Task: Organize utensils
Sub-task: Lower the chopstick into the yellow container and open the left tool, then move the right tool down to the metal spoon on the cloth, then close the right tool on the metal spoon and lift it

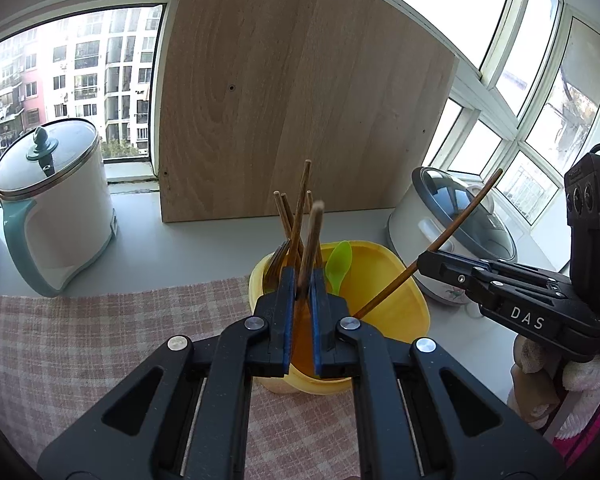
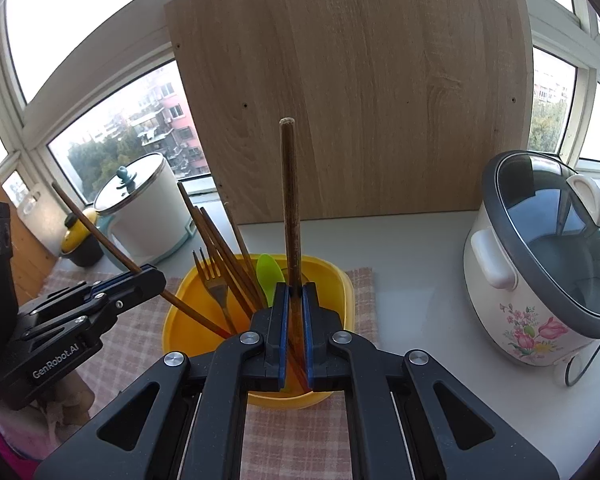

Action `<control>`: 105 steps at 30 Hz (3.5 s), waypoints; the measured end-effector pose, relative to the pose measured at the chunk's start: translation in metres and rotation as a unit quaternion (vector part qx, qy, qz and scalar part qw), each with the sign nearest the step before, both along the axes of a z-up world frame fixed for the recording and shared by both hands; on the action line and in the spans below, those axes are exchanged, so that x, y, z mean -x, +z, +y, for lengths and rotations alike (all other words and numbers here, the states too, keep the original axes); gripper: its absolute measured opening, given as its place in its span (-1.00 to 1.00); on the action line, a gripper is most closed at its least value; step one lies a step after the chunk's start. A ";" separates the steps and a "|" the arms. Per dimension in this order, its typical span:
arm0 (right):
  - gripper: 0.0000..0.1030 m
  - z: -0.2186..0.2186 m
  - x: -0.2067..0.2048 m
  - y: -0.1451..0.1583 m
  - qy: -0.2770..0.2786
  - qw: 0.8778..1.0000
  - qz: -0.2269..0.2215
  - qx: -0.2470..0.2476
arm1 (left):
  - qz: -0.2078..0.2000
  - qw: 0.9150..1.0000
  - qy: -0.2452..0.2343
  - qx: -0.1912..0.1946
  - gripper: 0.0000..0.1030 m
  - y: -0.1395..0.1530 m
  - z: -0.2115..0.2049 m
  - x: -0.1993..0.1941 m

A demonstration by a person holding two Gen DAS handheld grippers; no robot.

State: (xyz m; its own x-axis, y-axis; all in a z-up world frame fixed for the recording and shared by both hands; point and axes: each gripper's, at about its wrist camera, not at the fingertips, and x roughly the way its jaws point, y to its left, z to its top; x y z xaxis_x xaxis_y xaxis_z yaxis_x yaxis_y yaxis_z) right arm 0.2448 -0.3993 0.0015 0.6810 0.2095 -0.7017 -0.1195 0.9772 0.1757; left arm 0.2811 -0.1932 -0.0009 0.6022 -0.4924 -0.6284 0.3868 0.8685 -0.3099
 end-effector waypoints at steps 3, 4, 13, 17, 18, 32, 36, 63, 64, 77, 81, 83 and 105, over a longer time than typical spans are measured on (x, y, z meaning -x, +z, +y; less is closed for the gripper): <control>-0.72 0.000 0.004 0.000 -0.003 1.000 0.002 0.001 | -0.004 1.000 0.001 -0.002 -0.65 0.002 0.003 0.006; -0.59 0.000 0.007 0.001 -0.004 1.000 -0.002 0.003 | -0.007 1.000 0.002 -0.002 -0.50 0.003 0.005 0.009; -0.20 0.010 0.036 0.013 -0.010 0.999 -0.029 0.018 | -0.022 1.000 0.007 -0.008 -0.49 0.012 0.023 0.036; -0.10 0.014 0.047 0.016 -0.014 0.999 -0.035 0.016 | -0.027 1.000 0.006 -0.010 -0.49 0.016 0.033 0.051; -0.10 0.016 0.051 0.016 -0.015 0.999 -0.037 0.016 | -0.028 1.000 0.006 -0.010 -0.49 0.016 0.035 0.054; 0.17 0.053 0.099 0.034 -0.024 0.997 -0.065 0.023 | -0.039 0.999 0.015 -0.026 -0.42 0.028 0.089 0.105; 0.41 0.066 0.115 0.039 -0.026 0.996 -0.082 0.031 | -0.044 0.998 0.018 -0.032 -0.10 0.031 0.106 0.121; 0.58 0.179 0.138 -0.047 0.061 0.998 0.000 0.032 | 0.033 0.982 0.157 -0.100 0.58 -0.038 0.253 0.186; 0.58 0.183 0.137 -0.052 0.066 0.997 0.007 0.032 | 0.040 0.981 0.161 -0.102 0.58 -0.044 0.259 0.188; 0.35 0.231 0.103 -0.117 0.162 0.980 0.107 0.042 | 0.104 0.968 0.209 -0.095 0.58 -0.088 0.307 0.221; 0.15 0.237 0.088 -0.132 0.183 0.973 0.133 0.038 | 0.114 0.965 0.218 -0.092 0.58 -0.094 0.312 0.229; 0.14 0.239 0.081 -0.138 0.188 0.971 0.141 0.040 | 0.118 0.964 0.222 -0.089 0.58 -0.096 0.314 0.231; -0.41 0.279 0.062 -0.166 0.218 0.956 0.158 0.118 | 0.139 0.960 0.233 -0.072 0.58 -0.109 0.317 0.232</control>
State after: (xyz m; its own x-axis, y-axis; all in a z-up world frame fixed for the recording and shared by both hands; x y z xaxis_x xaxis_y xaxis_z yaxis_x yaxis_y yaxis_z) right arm 0.1826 -0.1204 -0.1646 0.3114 0.2345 -0.9209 -0.5010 0.8640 0.0505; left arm 0.0489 0.1236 -0.1098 0.5346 -0.1069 -0.8383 -0.1339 0.9687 -0.2089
